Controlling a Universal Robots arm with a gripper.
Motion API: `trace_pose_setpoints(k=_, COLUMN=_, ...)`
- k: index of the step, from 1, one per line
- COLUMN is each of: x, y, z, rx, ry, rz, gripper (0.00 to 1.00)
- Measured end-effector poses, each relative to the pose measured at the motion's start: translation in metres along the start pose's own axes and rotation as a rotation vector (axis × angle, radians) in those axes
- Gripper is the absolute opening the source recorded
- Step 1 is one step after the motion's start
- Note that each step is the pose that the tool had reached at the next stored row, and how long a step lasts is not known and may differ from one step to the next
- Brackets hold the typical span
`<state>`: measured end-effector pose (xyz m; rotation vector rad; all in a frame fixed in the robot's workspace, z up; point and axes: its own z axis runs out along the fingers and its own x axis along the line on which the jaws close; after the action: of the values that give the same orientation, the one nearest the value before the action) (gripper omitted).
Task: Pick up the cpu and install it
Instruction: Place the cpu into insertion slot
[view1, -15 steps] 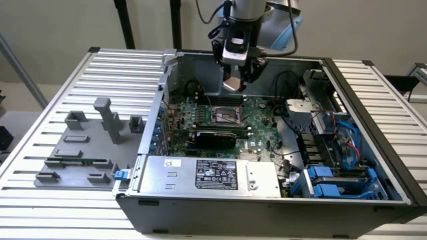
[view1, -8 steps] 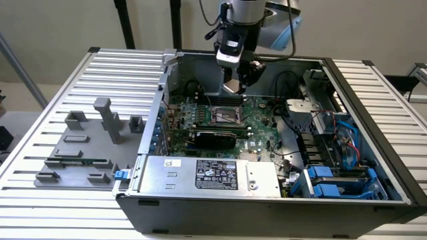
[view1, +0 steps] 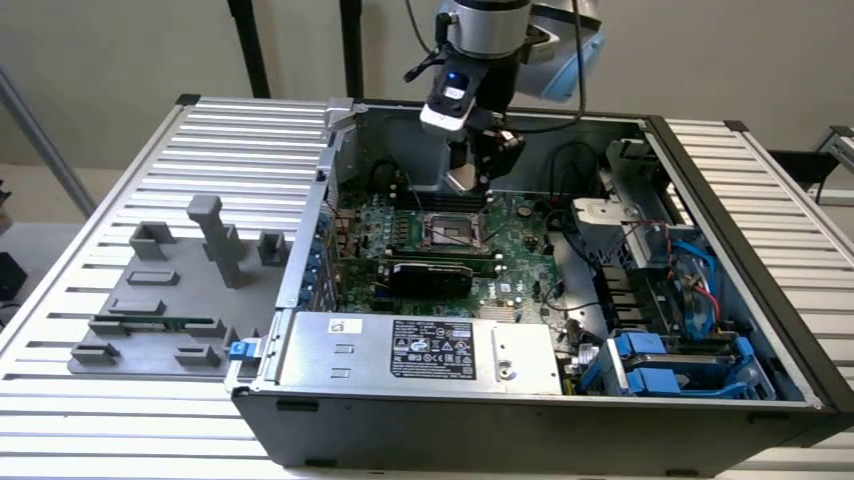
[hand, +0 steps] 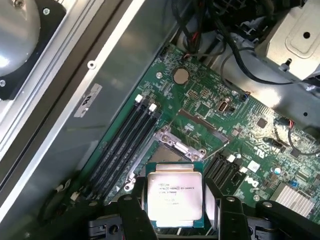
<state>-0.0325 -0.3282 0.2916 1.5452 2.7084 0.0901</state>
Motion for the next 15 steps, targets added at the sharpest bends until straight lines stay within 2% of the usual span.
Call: trace_pose_setpoints(k=15, x=0.0, y=-0.0009, z=0.0152, rx=-0.0026, ry=-0.0167, rz=0.272, gripper=0.55)
